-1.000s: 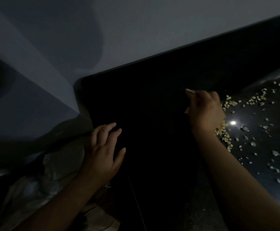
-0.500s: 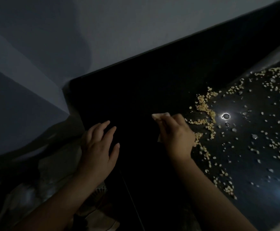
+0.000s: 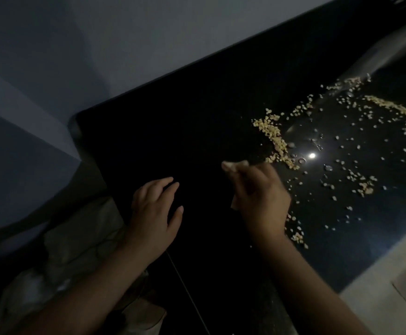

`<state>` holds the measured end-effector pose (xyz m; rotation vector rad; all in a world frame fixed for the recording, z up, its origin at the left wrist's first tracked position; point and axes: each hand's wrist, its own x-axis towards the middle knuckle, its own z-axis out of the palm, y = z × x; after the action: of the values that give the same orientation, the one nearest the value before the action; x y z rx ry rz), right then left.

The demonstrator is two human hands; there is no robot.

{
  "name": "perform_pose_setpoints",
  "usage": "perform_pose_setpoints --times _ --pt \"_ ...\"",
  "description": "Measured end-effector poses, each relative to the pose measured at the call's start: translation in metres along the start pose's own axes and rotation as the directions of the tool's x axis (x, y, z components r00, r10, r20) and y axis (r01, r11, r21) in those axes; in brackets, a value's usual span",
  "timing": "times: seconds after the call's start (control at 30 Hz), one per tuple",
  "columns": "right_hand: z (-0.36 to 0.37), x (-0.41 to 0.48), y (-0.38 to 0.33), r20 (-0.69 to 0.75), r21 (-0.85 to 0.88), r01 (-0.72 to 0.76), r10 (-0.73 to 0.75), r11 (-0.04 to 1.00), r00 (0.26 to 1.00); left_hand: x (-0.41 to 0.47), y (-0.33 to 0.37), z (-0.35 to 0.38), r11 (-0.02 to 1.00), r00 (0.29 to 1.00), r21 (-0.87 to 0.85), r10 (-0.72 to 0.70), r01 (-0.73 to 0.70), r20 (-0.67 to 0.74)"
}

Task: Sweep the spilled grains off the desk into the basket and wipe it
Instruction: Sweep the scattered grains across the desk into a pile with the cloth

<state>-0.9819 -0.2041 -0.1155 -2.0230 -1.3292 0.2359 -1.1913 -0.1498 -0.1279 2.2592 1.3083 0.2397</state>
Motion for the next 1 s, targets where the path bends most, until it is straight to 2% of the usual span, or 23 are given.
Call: perform_pose_setpoints --times 0.1,0.3,0.4,0.5,0.63,0.8,0.93,1.0 --pt "0.004 -0.053 -0.008 0.039 -0.009 -0.039 0.039 0.999 0.998 -0.008 -0.001 0.0 0.999 1.0 0.041 -0.004 0.004 0.021" --pt "0.016 -0.11 0.01 0.083 -0.033 0.006 -0.003 0.999 0.997 -0.021 -0.005 0.003 0.999 0.998 0.032 0.018 -0.02 0.053" --pt "0.007 -0.095 0.031 0.041 -0.136 0.016 -0.011 0.991 0.999 -0.023 -0.001 0.007 0.998 0.996 0.013 0.055 -0.056 0.065" --pt "-0.012 -0.054 0.061 -0.038 -0.231 -0.08 0.073 0.97 0.997 -0.023 0.006 0.013 0.996 0.994 -0.007 0.084 -0.083 0.072" --pt "-0.036 -0.031 0.067 -0.079 -0.2 -0.105 0.09 0.974 0.993 -0.021 0.016 0.021 0.992 0.986 0.002 0.127 -0.128 0.107" --pt "-0.05 -0.112 0.024 -0.056 -0.079 -0.065 0.06 0.995 0.997 -0.025 0.029 0.024 0.98 0.971 0.007 0.197 -0.2 0.132" --pt "-0.036 -0.177 0.018 0.025 -0.12 -0.079 0.083 0.99 0.996 -0.031 0.035 0.029 0.973 0.964 0.048 0.214 -0.224 0.16" --pt "-0.028 -0.189 0.026 0.022 -0.15 -0.077 0.081 0.986 0.996 -0.032 0.038 0.033 0.968 0.958 0.068 0.226 -0.24 0.177"
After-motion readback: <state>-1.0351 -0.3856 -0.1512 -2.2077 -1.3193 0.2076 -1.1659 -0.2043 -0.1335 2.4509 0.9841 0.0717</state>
